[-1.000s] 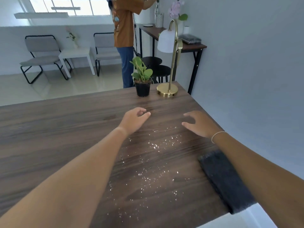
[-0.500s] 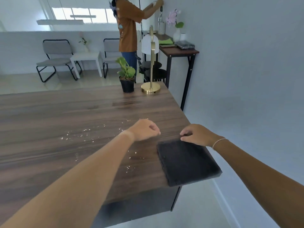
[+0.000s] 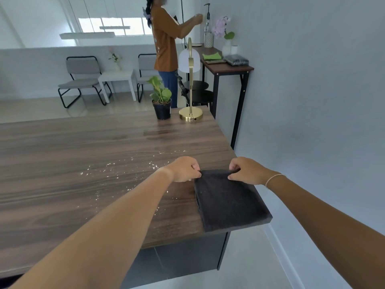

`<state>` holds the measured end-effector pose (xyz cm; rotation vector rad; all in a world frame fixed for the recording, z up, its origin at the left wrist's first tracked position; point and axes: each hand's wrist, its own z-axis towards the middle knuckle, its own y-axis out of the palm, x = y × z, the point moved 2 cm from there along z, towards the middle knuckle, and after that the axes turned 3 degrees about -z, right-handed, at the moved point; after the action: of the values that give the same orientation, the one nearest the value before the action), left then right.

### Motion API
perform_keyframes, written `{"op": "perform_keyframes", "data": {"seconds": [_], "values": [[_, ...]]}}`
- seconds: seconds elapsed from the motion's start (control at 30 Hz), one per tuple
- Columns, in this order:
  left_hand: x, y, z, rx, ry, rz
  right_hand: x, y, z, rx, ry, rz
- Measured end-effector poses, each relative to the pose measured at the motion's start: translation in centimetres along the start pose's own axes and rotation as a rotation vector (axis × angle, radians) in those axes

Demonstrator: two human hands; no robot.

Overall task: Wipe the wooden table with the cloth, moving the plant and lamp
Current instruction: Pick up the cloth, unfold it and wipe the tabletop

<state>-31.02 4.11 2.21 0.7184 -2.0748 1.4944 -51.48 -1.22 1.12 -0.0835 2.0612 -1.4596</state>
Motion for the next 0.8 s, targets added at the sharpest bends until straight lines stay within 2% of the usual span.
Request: {"op": "perform_keyframes", "data": {"seconds": [0.2, 0.27, 0.43, 0.57, 0.67, 0.8], "values": [[1.7, -4.0, -1.0, 0.11, 0.031, -0.538, -1.7, -2.8, 0.3, 0.165, 0.054, 0.448], [2.6, -5.9, -1.5, 0.155, 0.045, -0.665, -2.7, -3.2, 0.7, 0.234, 0.072, 0.515], [4.1, -10.3, -2.4, 0.363, 0.082, -0.827, -5.8, -2.5, 1.1, 0.536, 0.084, 0.449], [5.1, -13.7, -2.7, 0.564, 0.107, -0.868, -9.6, -0.2, 1.1, 0.528, 0.028, 0.454], [6.8, -15.8, -3.3, 0.619, 0.156, -0.883, -11.7, 0.9, 1.4, 0.545, -0.011, 0.361], [9.8, -18.1, -4.0, 0.656, 0.25, -0.911, -13.6, 0.7, 2.4, 0.599, 0.037, 0.241]]}}
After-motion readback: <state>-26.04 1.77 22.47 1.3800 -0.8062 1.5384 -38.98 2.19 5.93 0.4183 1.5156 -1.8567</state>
